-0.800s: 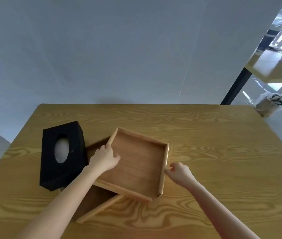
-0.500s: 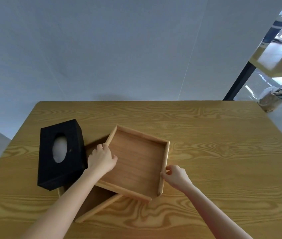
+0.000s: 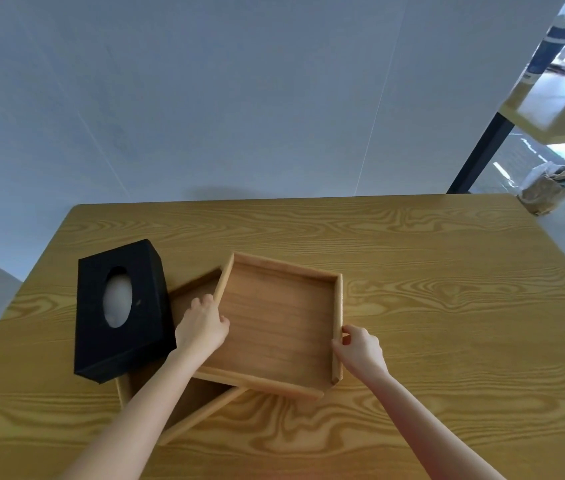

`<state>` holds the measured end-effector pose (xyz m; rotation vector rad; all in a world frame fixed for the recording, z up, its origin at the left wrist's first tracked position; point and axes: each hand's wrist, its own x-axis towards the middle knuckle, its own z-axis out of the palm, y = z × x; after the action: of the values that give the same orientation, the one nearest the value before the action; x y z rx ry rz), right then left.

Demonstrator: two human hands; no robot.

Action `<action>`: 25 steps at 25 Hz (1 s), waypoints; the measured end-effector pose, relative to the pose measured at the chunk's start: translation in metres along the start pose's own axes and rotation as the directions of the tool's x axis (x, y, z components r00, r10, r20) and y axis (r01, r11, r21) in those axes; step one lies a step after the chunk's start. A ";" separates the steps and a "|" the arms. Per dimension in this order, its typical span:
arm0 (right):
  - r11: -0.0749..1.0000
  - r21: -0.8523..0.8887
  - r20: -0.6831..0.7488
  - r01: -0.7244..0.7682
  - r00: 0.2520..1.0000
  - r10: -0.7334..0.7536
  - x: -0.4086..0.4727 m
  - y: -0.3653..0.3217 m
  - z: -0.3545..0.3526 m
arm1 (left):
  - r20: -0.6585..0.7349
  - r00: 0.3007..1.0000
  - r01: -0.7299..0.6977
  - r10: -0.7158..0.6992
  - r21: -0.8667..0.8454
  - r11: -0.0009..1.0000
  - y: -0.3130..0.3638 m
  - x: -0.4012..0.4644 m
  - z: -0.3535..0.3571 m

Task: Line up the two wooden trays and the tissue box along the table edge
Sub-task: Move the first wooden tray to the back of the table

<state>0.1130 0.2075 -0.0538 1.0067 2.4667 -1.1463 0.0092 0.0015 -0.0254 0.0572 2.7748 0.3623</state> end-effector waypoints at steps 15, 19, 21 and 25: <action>0.994 0.084 -0.191 0.065 0.980 -0.048 0.032 -0.012 -0.041 | -0.039 0.999 0.011 -0.025 -0.314 0.949 0.017 0.020 -0.009; 0.996 0.058 -0.216 0.066 0.975 -0.052 0.058 -0.026 -0.054 | -0.046 0.998 0.026 -0.042 -0.305 0.952 0.035 0.043 -0.018; 0.997 0.043 -0.226 0.070 0.972 -0.059 0.074 -0.033 -0.061 | -0.051 0.998 0.021 -0.039 -0.324 0.946 0.045 0.058 -0.021; 0.998 0.013 -0.250 0.062 0.967 -0.056 0.110 -0.044 -0.070 | -0.075 0.997 -0.005 -0.020 -0.325 0.946 0.064 0.090 -0.022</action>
<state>0.0076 0.2939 -0.0339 1.1548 2.7007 -1.1261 -0.0836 0.0655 -0.0181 -0.0493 2.7500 0.8309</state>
